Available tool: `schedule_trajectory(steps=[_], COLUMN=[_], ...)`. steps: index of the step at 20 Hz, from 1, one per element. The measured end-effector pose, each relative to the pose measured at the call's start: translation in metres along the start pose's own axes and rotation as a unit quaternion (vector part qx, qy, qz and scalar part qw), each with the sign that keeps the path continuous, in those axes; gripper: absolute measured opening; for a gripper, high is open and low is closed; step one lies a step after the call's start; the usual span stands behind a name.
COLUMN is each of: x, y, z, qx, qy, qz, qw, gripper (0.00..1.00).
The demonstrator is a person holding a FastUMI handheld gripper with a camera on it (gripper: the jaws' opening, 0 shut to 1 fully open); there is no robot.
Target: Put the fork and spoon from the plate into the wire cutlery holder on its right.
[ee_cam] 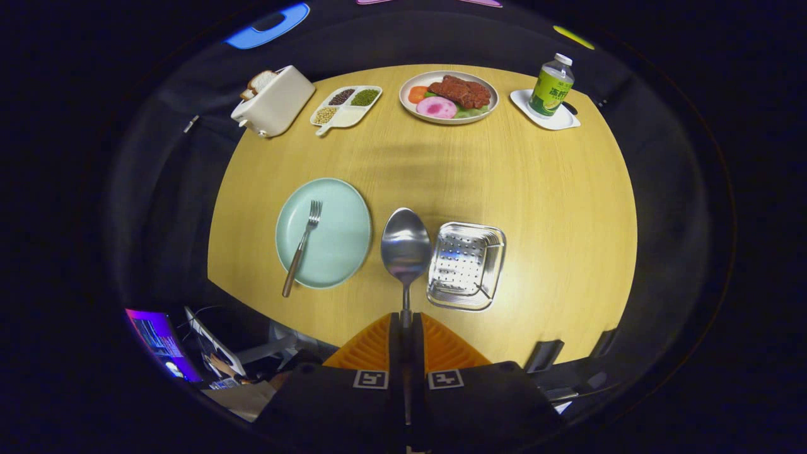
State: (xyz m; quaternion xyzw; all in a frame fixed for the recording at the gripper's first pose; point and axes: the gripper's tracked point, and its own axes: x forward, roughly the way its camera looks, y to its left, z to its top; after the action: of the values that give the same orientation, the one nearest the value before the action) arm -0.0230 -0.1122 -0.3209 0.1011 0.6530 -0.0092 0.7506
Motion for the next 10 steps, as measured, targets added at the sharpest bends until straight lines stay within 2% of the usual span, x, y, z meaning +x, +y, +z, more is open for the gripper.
schedule_trajectory(steps=[5,10], x=[0.016,0.044], y=[-0.05,-0.059], z=[-0.012,-0.012], qx=[-0.036,-0.018], qy=[0.088,0.174], qz=[-0.029,-0.02], qw=[0.995,0.984], gripper=[0.08,0.08])
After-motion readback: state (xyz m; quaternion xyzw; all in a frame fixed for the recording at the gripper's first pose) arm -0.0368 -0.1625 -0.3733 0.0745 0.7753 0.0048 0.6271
